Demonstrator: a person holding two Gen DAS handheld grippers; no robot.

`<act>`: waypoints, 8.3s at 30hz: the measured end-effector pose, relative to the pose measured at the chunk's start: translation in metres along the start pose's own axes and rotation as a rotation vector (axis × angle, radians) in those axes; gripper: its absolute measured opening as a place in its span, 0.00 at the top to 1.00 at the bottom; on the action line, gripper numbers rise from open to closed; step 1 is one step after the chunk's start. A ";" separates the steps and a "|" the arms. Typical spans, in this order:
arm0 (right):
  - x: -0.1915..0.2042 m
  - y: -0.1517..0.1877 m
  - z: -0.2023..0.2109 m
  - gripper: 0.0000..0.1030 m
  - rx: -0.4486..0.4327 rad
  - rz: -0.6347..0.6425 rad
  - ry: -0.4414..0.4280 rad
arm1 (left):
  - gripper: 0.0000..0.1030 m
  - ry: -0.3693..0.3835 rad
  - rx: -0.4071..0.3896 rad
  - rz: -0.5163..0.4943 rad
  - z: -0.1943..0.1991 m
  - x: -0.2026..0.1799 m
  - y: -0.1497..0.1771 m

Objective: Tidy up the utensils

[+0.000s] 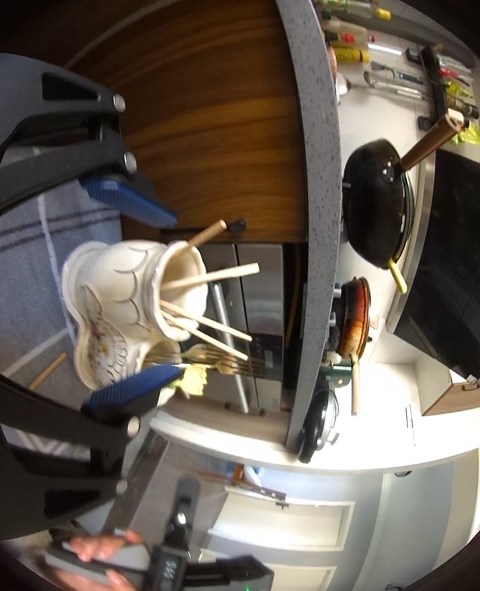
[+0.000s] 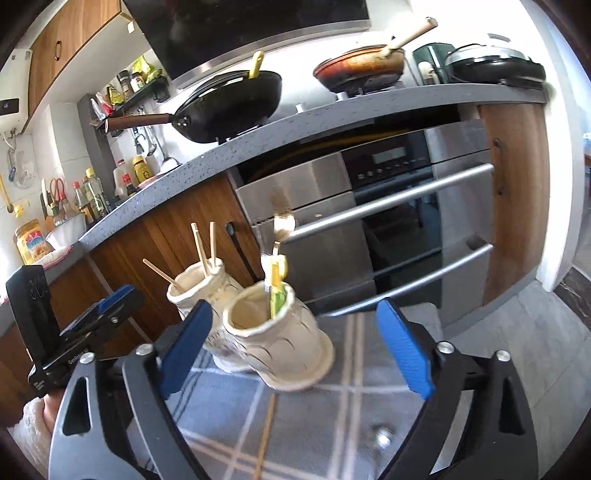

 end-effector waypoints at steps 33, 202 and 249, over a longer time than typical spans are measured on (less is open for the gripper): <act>-0.068 0.144 0.016 0.15 0.385 0.158 0.285 | 0.10 -0.006 0.521 -0.112 -0.034 -0.106 0.159; 0.028 0.080 -0.006 0.34 -0.056 0.275 0.168 | 0.45 -0.001 -0.014 -0.016 0.024 0.003 0.069; 0.037 0.078 0.033 0.05 -0.286 0.312 0.206 | 0.09 -0.081 -0.118 -0.077 0.051 0.004 0.082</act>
Point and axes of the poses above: each gripper's, at about its wrist camera, not at the fingertips, and z roughly against the way its jaws point, x to its left, y to its underside, the point moved 8 cm from there along -z, roughly the way its jaws point, and after that the axes turned 5 degrees about x, right-handed, at the moved point
